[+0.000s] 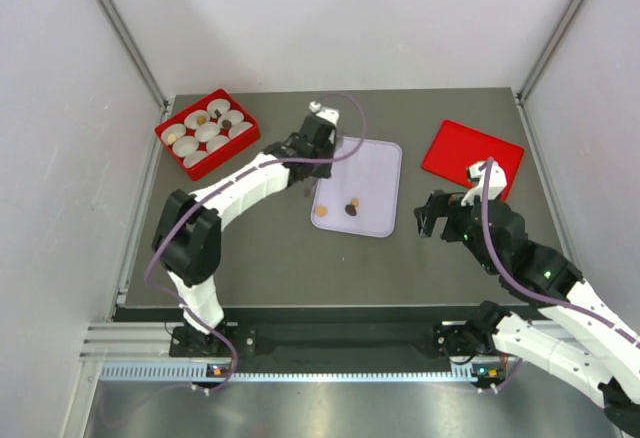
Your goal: Pack the chocolate
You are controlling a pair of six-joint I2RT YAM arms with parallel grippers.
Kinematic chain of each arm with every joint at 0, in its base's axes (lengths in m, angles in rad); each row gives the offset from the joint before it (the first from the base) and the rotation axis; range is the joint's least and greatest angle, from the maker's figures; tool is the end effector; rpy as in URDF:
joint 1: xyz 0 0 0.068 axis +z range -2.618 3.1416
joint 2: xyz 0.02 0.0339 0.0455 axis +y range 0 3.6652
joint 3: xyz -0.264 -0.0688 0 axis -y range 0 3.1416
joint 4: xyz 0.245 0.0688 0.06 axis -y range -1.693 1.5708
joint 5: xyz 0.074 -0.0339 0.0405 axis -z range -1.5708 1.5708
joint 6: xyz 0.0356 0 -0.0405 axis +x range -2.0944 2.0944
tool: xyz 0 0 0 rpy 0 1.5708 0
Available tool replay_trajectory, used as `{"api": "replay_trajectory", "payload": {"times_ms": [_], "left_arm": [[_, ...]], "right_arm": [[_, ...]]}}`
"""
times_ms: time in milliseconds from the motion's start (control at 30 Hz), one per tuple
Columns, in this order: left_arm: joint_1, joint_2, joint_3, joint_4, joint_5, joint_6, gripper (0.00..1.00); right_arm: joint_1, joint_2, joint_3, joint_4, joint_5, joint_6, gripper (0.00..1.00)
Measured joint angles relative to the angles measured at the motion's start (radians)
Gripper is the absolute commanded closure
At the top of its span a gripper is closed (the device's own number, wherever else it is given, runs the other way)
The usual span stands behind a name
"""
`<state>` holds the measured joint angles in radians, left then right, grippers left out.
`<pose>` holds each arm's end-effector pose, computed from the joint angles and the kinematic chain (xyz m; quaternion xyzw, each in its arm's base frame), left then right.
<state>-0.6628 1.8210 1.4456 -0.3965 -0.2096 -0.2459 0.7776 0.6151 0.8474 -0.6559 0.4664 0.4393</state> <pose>0.3303 -0.2485 0.2594 0.1498 0.9048 -0.0832 0.3898 0.1006 0.0766 0.3371 -0.0140 0.8267 0.1425 0.5442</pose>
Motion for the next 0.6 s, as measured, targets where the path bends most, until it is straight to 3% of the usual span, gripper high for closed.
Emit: {"api": "replay_trajectory", "payload": {"times_ms": [433, 600], "left_arm": [[0.357, -0.173, -0.025, -0.011, -0.076, -0.029, 0.67], [0.436, -0.189, -0.068, 0.001, -0.096, -0.044, 0.67]], "right_arm": [[0.000, 0.002, -0.002, 0.001, -0.011, 0.002, 0.00], [0.000, 0.015, -0.002, 0.004, -0.016, 0.002, 0.00]]}}
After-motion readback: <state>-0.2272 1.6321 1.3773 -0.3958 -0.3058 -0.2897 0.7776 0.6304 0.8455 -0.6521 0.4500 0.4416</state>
